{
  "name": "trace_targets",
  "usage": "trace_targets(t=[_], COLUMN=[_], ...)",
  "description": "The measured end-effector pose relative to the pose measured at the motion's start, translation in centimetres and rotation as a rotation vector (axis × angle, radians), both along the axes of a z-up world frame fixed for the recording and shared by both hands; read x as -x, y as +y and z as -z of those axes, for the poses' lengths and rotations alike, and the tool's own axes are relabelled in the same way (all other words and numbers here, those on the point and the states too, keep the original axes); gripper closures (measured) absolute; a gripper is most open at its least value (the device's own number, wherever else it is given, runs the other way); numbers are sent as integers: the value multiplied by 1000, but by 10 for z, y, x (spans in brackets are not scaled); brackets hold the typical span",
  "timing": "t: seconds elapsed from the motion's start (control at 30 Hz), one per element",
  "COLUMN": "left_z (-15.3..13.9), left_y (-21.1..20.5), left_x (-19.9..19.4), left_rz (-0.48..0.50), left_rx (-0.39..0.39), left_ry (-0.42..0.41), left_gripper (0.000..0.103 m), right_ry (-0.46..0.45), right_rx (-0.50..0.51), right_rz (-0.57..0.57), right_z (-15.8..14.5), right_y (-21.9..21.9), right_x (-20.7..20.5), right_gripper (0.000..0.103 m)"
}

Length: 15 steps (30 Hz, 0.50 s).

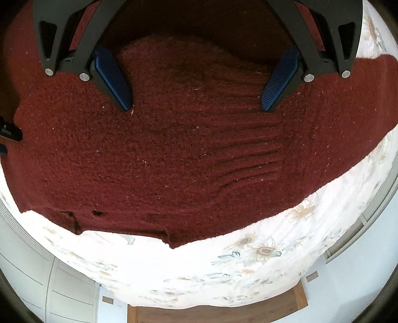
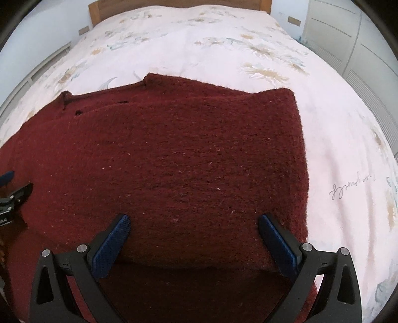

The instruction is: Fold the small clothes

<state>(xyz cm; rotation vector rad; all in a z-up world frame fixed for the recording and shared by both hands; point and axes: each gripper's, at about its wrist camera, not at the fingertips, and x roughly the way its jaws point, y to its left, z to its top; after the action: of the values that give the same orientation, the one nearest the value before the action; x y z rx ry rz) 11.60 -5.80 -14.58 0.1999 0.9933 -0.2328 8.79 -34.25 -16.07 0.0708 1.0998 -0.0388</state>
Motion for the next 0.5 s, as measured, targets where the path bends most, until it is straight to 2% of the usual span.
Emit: trace_targets(t=[0.13, 0.2, 0.3, 0.37, 0.5], left_z=[-14, -25, -47, -60, -72], left_y=[15, 33, 76, 110, 190], left_x=[-2, -3, -5, -7, -9], left_rz=[-12, -45, -134, -194, -348], left_rx=[58, 59, 84, 109, 85], left_ry=[51, 44, 6, 12, 8], left_gripper=[1, 1, 1, 1, 1], right_ry=[-39, -62, -81, -84, -90], right_rx=[-19, -9, 6, -3, -33], right_rz=[12, 8, 3, 14, 58], right_z=[-22, -34, -49, -56, -63], right_y=[1, 0, -4, -11, -19], right_x=[11, 19, 32, 41, 58], right_gripper=[0, 0, 0, 0, 0])
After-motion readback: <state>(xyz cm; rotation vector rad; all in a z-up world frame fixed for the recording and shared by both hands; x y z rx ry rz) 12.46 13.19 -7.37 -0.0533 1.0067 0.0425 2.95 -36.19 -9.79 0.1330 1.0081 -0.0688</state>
